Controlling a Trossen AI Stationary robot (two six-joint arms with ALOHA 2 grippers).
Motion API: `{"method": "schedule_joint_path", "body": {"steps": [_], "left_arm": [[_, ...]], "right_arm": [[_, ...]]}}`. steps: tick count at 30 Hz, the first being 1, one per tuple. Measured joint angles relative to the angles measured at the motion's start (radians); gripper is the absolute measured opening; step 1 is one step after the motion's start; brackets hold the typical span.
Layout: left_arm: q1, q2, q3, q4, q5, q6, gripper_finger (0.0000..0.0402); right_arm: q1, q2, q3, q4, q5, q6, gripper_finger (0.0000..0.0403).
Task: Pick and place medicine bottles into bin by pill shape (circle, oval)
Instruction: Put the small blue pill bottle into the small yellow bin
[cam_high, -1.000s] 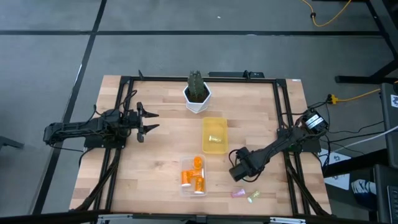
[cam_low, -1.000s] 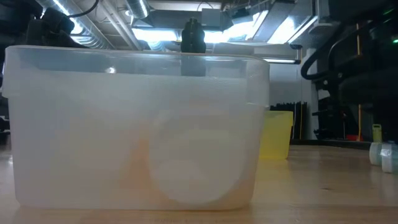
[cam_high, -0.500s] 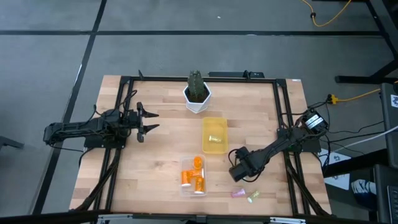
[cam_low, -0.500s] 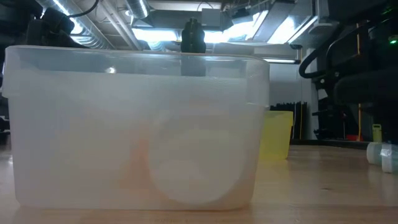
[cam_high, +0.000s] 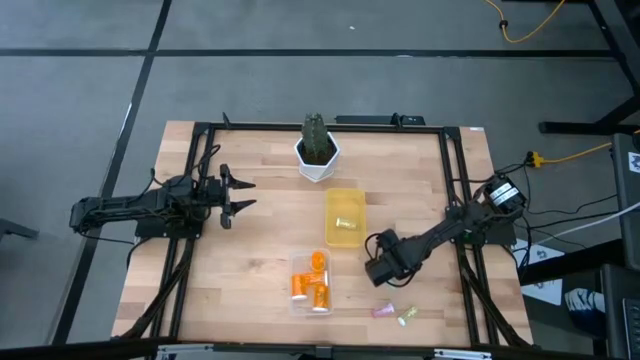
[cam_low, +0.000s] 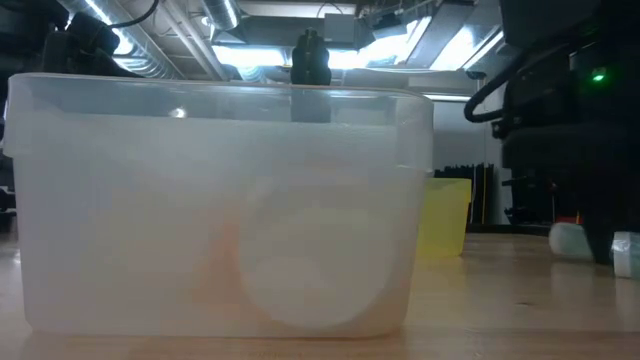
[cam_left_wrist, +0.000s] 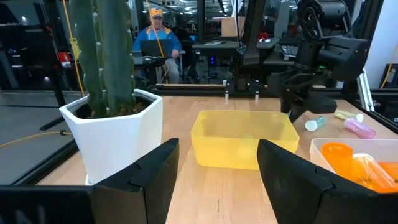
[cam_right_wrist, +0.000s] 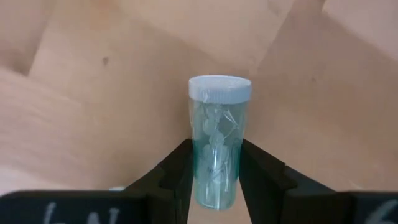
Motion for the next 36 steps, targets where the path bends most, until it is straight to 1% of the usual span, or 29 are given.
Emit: {"method": "schedule_joint_path", "body": {"steps": [3, 8, 11, 14, 18, 23, 27, 30, 36], "left_arm": [[0.000, 0.000, 0.000, 0.000, 0.000, 0.000, 0.0212], [0.000, 0.000, 0.000, 0.000, 0.000, 0.000, 0.0212], [0.000, 0.000, 0.000, 0.000, 0.000, 0.000, 0.0212], [0.000, 0.000, 0.000, 0.000, 0.000, 0.000, 0.0212], [0.000, 0.000, 0.000, 0.000, 0.000, -0.003, 0.0212], [0.000, 0.000, 0.000, -0.001, 0.000, -0.010, 0.0212], [0.000, 0.000, 0.000, -0.001, 0.000, -0.011, 0.0212], [0.000, 0.000, 0.000, -0.001, 0.000, -0.011, 0.0212], [0.000, 0.000, 0.000, -0.001, 0.000, -0.011, 0.0212]], "right_arm": [[-0.015, 0.000, 0.000, -0.005, 0.054, 0.000, 0.0116], [-0.035, 0.000, 0.010, -0.028, 0.200, 0.002, 0.0116], [-0.036, 0.001, 0.047, -0.077, 0.292, 0.005, 0.0111], [-0.035, 0.001, 0.094, -0.156, 0.353, 0.006, 0.0106], [-0.035, 0.001, 0.151, -0.206, 0.434, 0.004, 0.0107], [-0.034, 0.001, 0.216, -0.207, 0.611, -0.014, 0.0112], [-0.034, 0.001, 0.269, -0.192, 0.740, -0.086, 0.0112], [-0.034, 0.000, 0.301, -0.153, 0.783, -0.159, 0.0112], [-0.034, 0.000, 0.311, 0.017, 0.794, -0.345, 0.0112]]}}
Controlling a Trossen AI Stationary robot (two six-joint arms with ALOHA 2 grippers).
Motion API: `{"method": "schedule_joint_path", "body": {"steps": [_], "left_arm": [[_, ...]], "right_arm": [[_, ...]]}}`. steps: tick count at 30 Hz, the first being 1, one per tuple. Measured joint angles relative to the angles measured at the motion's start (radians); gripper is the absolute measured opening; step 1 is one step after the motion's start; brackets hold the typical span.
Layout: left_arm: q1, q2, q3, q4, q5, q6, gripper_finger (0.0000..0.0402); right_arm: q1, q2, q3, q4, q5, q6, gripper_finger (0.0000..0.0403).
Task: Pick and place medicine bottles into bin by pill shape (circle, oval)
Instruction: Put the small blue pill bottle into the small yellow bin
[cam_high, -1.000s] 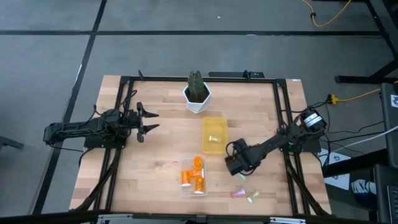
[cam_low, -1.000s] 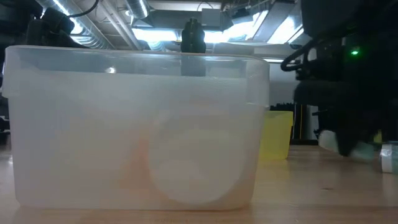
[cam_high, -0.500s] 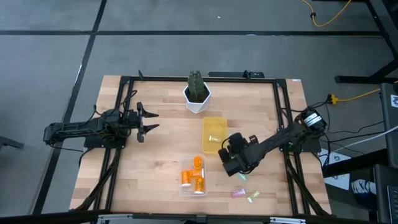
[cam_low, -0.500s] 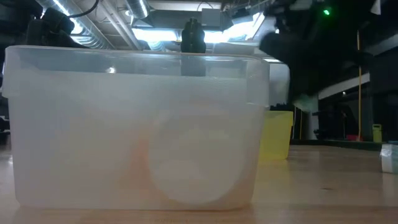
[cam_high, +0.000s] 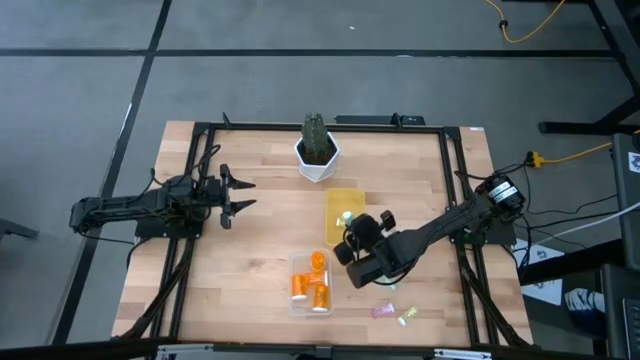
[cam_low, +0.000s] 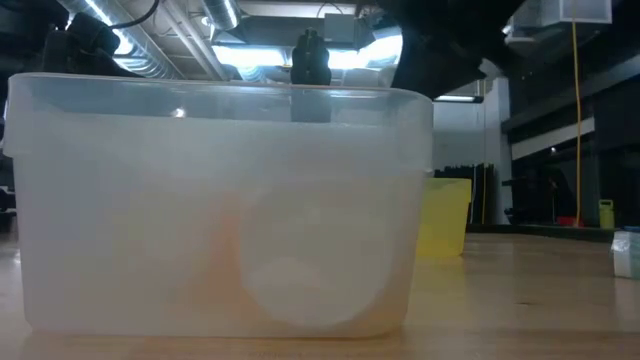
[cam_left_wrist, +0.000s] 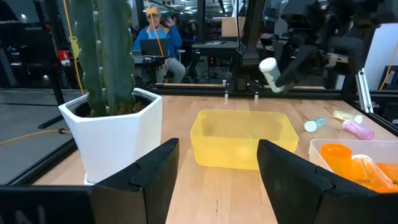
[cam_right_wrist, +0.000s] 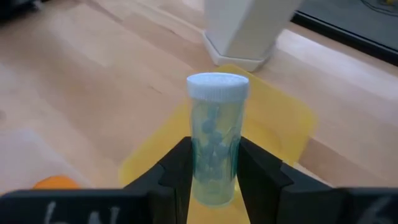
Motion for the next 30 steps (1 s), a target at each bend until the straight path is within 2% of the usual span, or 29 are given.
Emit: {"method": "schedule_joint_path", "body": {"steps": [4, 16, 25, 30], "left_arm": [[0.000, 0.000, 0.000, 0.000, 0.000, 0.000, 0.0212], [0.000, 0.000, 0.000, 0.000, 0.000, 0.001, 0.0212], [0.000, 0.000, 0.000, 0.000, 0.000, 0.001, 0.0212], [0.000, 0.000, 0.000, 0.000, 0.000, 0.001, 0.0212]], "right_arm": [[-0.001, 0.000, 0.000, 0.041, -0.001, -0.066, 0.0112], [-0.037, 0.000, 0.000, 0.038, 0.043, -0.068, 0.0113], [-0.111, 0.000, 0.000, 0.026, -0.075, -0.068, 0.0115], [-0.131, 0.000, 0.000, 0.060, -0.114, -0.047, 0.0148]]}}
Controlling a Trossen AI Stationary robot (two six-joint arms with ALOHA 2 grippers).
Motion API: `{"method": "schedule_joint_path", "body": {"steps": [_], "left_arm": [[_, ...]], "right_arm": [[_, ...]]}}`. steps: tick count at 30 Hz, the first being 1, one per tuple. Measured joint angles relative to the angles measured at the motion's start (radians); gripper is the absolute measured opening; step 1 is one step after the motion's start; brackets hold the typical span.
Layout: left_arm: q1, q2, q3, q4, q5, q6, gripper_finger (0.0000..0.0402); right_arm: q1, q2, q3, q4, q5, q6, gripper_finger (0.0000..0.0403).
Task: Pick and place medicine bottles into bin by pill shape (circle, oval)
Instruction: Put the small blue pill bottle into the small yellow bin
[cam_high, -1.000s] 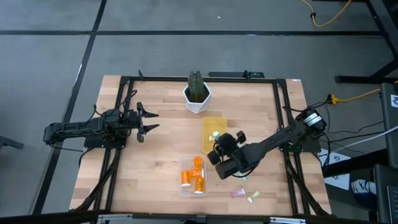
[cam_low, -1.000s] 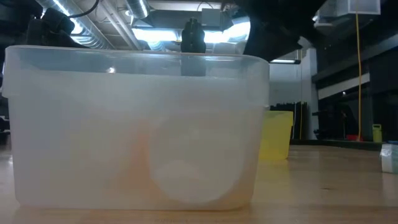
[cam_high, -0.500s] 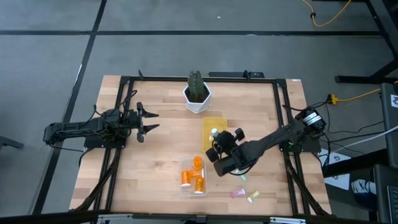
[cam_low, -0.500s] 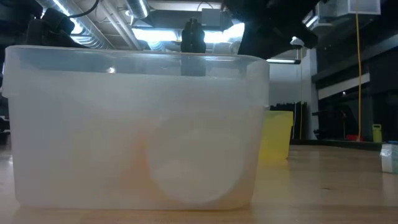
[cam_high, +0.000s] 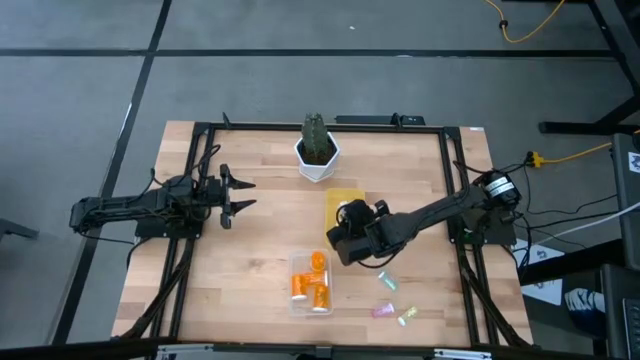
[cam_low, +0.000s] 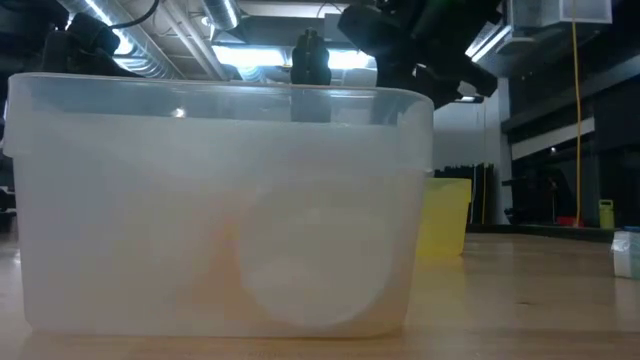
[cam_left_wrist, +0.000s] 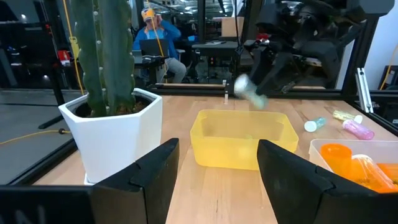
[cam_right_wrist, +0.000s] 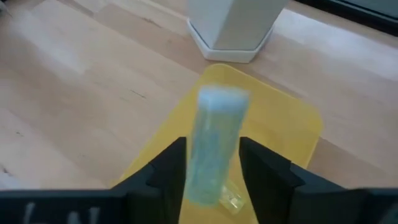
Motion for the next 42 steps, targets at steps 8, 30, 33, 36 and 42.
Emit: {"method": "schedule_joint_path", "body": {"steps": [8, 30, 33, 36, 42], "left_arm": [[0.000, 0.000, 0.000, 0.000, 0.000, 0.000, 0.0212], [0.000, 0.000, 0.000, 0.000, 0.000, 0.001, 0.0212], [0.000, 0.000, 0.000, 0.000, 0.000, 0.001, 0.0212], [0.000, 0.000, 0.000, 0.000, 0.000, 0.001, 0.0212], [0.000, 0.000, 0.000, 0.000, 0.000, 0.000, 0.0212]], "right_arm": [[-0.003, 0.000, 0.000, 0.005, 0.002, -0.008, 0.0213], [0.033, 0.000, 0.000, 0.027, -0.164, -0.011, 0.0225], [0.063, 0.000, 0.000, 0.027, -0.178, -0.017, 0.0225], [0.098, 0.000, 0.000, 0.025, -0.245, -0.018, 0.0225], [0.177, 0.000, 0.000, 0.025, -0.376, 0.055, 0.0225]]}}
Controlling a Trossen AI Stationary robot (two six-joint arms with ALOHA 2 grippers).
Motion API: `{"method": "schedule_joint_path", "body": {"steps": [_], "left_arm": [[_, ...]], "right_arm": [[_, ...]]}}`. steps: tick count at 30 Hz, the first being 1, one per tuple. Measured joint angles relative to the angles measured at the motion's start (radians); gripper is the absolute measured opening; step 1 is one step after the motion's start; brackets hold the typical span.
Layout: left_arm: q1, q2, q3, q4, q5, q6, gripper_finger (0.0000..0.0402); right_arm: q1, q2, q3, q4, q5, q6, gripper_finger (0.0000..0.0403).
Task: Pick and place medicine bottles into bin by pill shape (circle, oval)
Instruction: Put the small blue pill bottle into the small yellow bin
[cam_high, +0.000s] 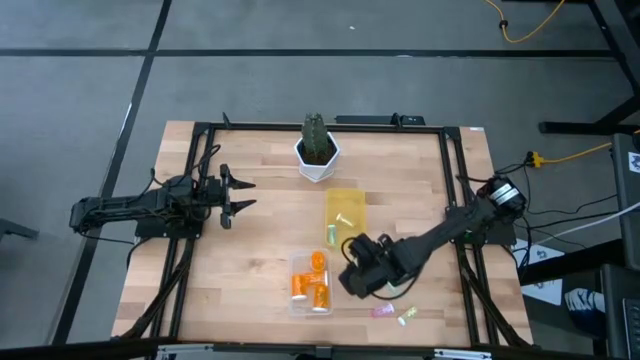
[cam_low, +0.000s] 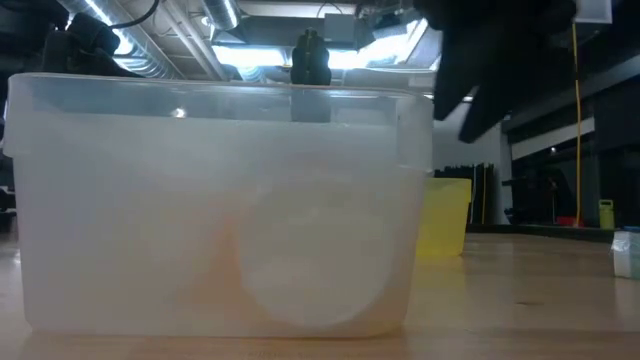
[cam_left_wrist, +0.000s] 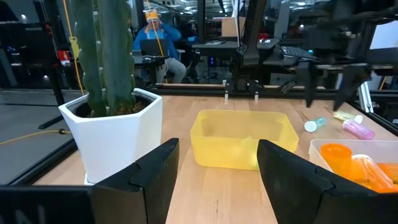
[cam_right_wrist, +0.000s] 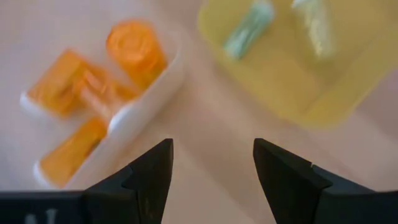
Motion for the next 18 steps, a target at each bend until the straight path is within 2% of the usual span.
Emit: {"method": "schedule_joint_path", "body": {"steps": [9, 14, 18], "left_arm": [[0.000, 0.000, 0.000, 0.000, 0.000, -0.001, 0.0212], [0.000, 0.000, 0.000, 0.000, 0.000, -0.001, 0.0212], [0.000, 0.000, 0.000, 0.000, 0.000, -0.001, 0.0212]], "right_arm": [[0.111, 0.000, 0.000, -0.045, -0.079, 0.083, 0.0225], [0.164, 0.000, 0.000, -0.083, -0.111, 0.215, 0.0225], [0.196, 0.000, 0.001, -0.191, -0.148, 0.381, 0.0225]]}}
